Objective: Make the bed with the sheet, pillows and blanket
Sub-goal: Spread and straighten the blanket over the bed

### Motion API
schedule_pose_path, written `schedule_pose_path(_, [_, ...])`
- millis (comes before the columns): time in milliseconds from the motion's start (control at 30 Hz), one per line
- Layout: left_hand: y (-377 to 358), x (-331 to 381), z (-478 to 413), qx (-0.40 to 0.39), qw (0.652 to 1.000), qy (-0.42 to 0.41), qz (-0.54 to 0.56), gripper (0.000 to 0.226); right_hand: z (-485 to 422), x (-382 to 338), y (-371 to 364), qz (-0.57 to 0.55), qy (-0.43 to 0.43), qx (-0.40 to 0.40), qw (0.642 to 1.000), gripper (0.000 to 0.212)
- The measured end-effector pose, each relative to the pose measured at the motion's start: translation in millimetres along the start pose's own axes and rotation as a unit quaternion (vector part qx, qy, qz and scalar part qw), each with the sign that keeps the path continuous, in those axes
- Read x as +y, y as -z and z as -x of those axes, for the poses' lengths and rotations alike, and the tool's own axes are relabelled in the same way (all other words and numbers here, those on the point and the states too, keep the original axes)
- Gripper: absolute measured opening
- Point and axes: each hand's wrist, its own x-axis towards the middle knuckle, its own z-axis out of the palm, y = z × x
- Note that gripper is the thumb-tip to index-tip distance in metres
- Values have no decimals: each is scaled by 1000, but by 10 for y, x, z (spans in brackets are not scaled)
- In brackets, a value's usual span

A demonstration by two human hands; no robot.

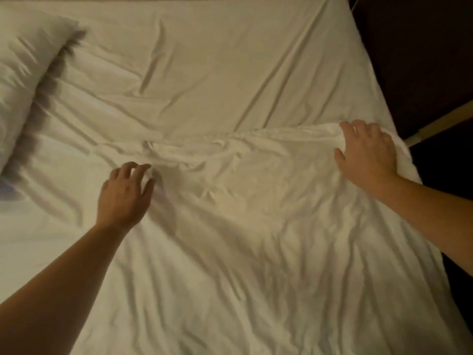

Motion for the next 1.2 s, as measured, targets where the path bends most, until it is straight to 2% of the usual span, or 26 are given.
schedule_pose_path(67, [-362, -100, 120, -88, 996, -11, -7, 56, 80, -69, -227, -33, -22, -72, 997, 62])
schedule_pose_path(133, [-639, -196, 204, -139, 990, 13, 8, 68, 142, -34, -466, -61, -51, -171, 982, 68])
schedule_pose_path(267, [-825, -131, 317, -152, 985, 68, 36, 65, 227, 171, -834, -111, -118, -304, 939, 75])
schedule_pose_path(400, [-1002, -68, 327, -164, 982, 89, 31, 66, 281, 256, -1181, -146, -123, -344, 919, 84])
schedule_pose_path(467, [-1065, -36, 339, -165, 980, 107, 26, 67, 282, 261, -1300, -169, -127, -335, 918, 90])
schedule_pose_path(600, [-1086, -25, 355, -145, 984, 102, 12, 67, 330, 228, -1222, -136, -119, -247, 952, 71])
schedule_pose_path(700, [-1107, -14, 357, -145, 983, 109, 15, 66, 374, 139, -1137, -140, -120, -180, 966, 67])
schedule_pose_path(933, [-1176, 1, 403, -131, 984, 119, 18, 67, 572, -61, -1367, -136, -121, -249, 951, 68])
schedule_pose_path(1100, [-1161, -27, 449, -119, 987, 108, 15, 67, 585, -128, -1365, -137, -137, -234, 953, 67])
schedule_pose_path(1200, [-1081, -44, 559, -104, 988, 110, 29, 67, 678, -170, -1265, -149, -149, -194, 958, 67])
